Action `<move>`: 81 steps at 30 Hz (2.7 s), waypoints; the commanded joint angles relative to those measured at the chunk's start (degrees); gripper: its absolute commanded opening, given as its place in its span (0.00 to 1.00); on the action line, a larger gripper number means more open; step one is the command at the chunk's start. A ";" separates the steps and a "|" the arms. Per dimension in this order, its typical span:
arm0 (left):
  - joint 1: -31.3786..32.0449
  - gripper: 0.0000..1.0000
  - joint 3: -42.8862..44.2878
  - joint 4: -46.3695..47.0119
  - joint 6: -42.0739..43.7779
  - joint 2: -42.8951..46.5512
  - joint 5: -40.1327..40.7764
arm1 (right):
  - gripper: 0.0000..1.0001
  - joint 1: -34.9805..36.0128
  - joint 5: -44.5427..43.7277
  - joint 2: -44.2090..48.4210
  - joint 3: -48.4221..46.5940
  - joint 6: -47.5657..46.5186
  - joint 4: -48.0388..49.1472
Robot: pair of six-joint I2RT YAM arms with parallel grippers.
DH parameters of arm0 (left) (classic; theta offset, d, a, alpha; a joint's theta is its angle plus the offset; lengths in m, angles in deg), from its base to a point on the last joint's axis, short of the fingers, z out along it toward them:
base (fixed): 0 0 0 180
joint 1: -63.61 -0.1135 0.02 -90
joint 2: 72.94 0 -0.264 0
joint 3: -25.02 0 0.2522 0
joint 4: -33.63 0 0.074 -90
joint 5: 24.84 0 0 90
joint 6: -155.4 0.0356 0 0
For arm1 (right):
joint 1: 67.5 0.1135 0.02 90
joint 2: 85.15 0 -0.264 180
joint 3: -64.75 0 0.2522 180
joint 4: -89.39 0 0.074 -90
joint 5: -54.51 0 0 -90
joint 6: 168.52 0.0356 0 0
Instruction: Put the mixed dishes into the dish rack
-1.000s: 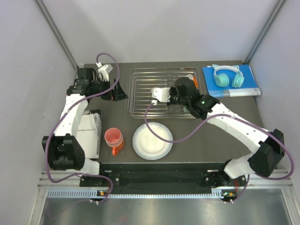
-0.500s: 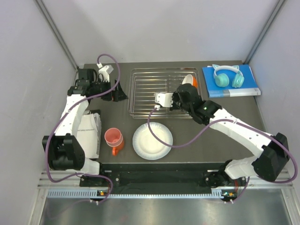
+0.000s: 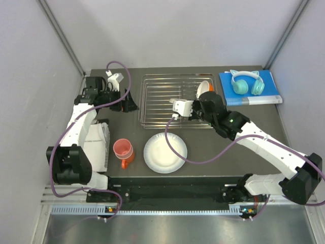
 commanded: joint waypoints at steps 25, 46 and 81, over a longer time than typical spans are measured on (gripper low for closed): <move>2.12 0.99 -0.49 2.72 1.88 2.23 0.37 | 0.00 1.32 1.09 -2.67 -1.78 1.33 6.72; 2.56 0.99 -3.74 3.95 3.82 1.53 0.45 | 0.00 -1.32 -5.24 -11.46 -13.47 -8.95 4.88; 6.95 0.88 -7.34 -0.44 17.26 -3.58 16.19 | 0.03 -5.44 -5.33 -16.91 -4.34 -5.88 11.29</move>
